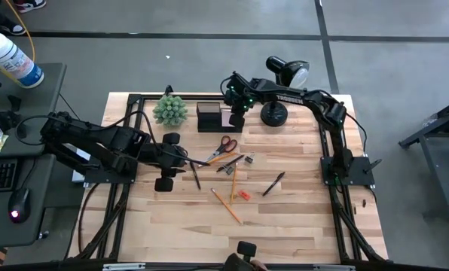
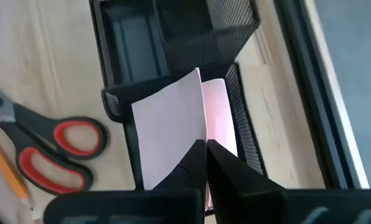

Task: Pick and place office supplies into organizer
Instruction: Put the pink sticky notes into the black desk organizer

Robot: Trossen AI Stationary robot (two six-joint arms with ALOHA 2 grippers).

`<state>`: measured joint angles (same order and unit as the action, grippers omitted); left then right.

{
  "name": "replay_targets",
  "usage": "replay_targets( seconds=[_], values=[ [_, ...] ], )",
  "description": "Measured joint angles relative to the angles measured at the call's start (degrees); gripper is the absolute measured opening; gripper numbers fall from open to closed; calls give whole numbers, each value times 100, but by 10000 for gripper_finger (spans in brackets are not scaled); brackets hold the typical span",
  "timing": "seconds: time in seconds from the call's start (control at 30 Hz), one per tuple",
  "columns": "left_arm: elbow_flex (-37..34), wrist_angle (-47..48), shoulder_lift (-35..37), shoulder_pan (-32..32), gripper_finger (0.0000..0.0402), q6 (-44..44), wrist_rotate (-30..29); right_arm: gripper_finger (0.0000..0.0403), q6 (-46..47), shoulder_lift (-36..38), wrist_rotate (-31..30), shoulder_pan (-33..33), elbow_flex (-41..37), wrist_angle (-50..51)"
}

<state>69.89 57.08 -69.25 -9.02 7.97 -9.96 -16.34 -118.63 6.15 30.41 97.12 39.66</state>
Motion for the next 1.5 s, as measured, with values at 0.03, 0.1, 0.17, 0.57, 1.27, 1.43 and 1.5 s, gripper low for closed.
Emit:
replay_targets(
  seconds=[0.03, 0.1, 0.17, 0.57, 1.27, 1.43, 1.5],
  values=[
    [0, 0, 0, 0, 106, 2, 0, 0, -7, -16, 4, 0, 0, 6],
    [0, -2, 0, 0, 106, 2, 0, 0, -13, -29, 7, 0, 0, 8],
    [0, -2, 0, 0, 106, 2, 0, 0, -19, -33, 30, 0, 0, 24],
    [0, -2, 0, 0, 106, 2, 0, 0, -2, -72, 85, 0, 0, 27],
    [0, -2, 0, 0, 106, 4, 0, 0, 29, -122, 48, -2, -55, -53],
    [0, -3, 0, 0, 106, -3, -15, 2, 46, -250, 46, -2, -55, -33],
    [0, -4, 0, 0, 106, -3, -15, 12, 45, -297, -14, -13, -57, 23]
  ],
)
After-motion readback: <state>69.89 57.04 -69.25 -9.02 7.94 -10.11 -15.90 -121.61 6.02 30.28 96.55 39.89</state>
